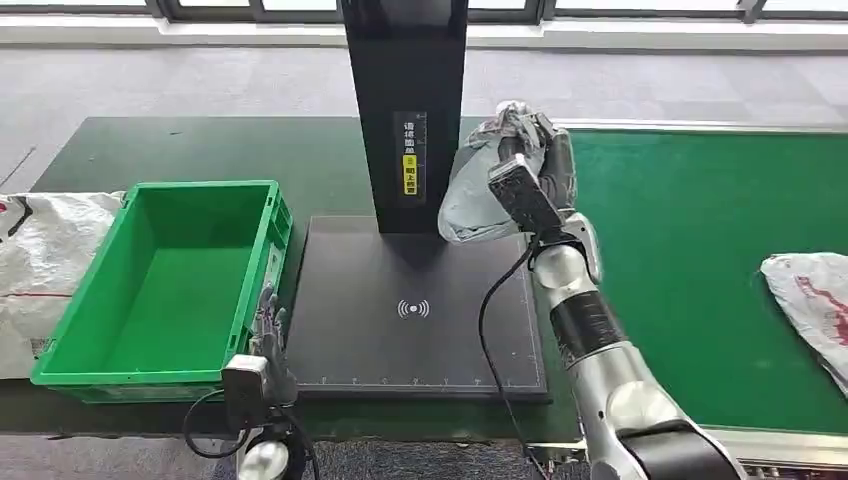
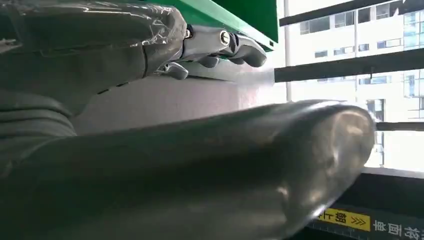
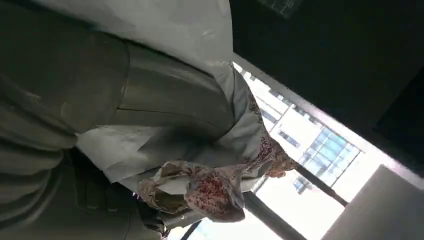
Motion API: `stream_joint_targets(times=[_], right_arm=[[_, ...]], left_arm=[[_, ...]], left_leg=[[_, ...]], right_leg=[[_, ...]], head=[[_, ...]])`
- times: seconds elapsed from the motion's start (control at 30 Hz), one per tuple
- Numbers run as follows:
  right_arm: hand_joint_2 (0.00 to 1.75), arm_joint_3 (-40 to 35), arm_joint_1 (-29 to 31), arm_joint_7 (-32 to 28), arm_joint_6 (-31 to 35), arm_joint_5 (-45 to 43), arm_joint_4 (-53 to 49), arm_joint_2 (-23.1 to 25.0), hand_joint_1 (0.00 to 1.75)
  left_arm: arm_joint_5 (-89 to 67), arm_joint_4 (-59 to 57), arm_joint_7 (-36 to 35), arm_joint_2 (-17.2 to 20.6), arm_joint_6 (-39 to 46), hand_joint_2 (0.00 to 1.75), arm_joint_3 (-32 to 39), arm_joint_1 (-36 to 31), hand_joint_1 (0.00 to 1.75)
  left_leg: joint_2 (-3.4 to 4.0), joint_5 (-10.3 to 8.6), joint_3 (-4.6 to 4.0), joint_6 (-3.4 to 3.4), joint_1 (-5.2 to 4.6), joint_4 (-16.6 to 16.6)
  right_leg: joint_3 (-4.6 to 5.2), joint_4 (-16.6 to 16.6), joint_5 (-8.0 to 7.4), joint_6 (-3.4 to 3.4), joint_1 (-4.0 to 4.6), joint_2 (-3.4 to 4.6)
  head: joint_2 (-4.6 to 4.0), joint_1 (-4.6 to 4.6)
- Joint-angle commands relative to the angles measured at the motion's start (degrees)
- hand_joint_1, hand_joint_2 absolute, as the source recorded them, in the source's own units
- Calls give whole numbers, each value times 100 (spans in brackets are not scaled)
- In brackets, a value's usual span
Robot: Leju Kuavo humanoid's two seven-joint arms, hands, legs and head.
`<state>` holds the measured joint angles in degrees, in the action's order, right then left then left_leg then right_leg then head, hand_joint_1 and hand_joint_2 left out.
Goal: Moved the parcel from conveyor to table for the left to box.
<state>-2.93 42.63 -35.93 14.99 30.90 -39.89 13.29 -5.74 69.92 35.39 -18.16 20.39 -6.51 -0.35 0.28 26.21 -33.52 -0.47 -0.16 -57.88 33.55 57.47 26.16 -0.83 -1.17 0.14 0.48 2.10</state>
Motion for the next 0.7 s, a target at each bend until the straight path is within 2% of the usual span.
stream_joint_targets(times=[0.03, 0.1, 0.2, 0.23, 0.43, 0.47, 0.5, 0.53, 0.57, 0.7], right_arm=[[175, -1526, 152, 120, -500, -743, 641, 671, 175], [175, -1652, 44, 113, -435, -1055, 755, 664, 175], [175, -1498, -158, 125, -687, -1566, 1150, 631, 175], [175, -1466, -203, 207, -1213, -1914, 1401, 671, 175], [175, -1908, -227, 132, -1100, -2352, 1493, 671, 175], [175, -2030, -218, 275, -1475, -2539, 1495, 671, 175], [175, -2284, -279, 336, -1428, -2726, 1407, 671, 175], [175, -2284, -279, 336, -1428, -2726, 1407, 671, 175], [175, -2866, -290, 458, -1474, -3419, 1370, 671, 175], [175, -3746, -145, 389, -1384, -4468, 1439, 671, 175]], left_arm=[[328, -287, 461, -131, -681, 0, -260, -593, 0], [391, -130, 461, -96, -855, 0, -378, -526, 0], [368, -379, 461, -102, -899, 0, -509, -645, 0], [399, -453, 461, -105, -846, 0, -540, -671, 0], [450, -450, 461, -73, -812, 0, -589, -674, 0], [463, -443, 461, -72, -799, 0, -585, -679, 0], [470, -441, 461, -68, -792, 0, -595, -677, 0], [470, -441, 461, -68, -792, 0, -595, -677, 0], [496, -425, 461, -52, -740, 0, -628, -686, 0], [535, -469, 461, -40, -727, 0, -675, -726, 0]], left_leg=[[21, 0, 0, -7, 5, 0], [22, 0, 8, -11, 15, 5], [6, -1, 2, -5, 13, 1], [-1, -3, 5, -6, 21, 4], [-2, -2, -3, -5, 25, -1], [-9, -4, -2, -5, 23, 1], [-18, -11, 10, -6, 31, 14], [-6, -3, -6, -7, 21, 0], [-18, -9, 3, -8, 28, 9], [4, -5, 6, -9, 28, 11]], right_leg=[[8, 3, -6, 11, 6, 21], [0, -5, -7, 16, 16, 24], [8, -1, -2, 12, 19, 2], [2, -5, 0, 14, 23, -6], [2, -6, -3, 15, 26, -7], [-1, -7, -2, 16, 24, -13], [-19, -28, -9, 20, 32, -22], [5, -5, -1, 16, 22, -11], [-11, -20, -4, 20, 29, -22], [-6, -19, -7, 22, 30, 0]], head=[[0, 0], [0, 2], [0, 2], [0, 2], [0, 0], [0, 0], [0, 2], [0, 2], [0, 0], [0, 2]])
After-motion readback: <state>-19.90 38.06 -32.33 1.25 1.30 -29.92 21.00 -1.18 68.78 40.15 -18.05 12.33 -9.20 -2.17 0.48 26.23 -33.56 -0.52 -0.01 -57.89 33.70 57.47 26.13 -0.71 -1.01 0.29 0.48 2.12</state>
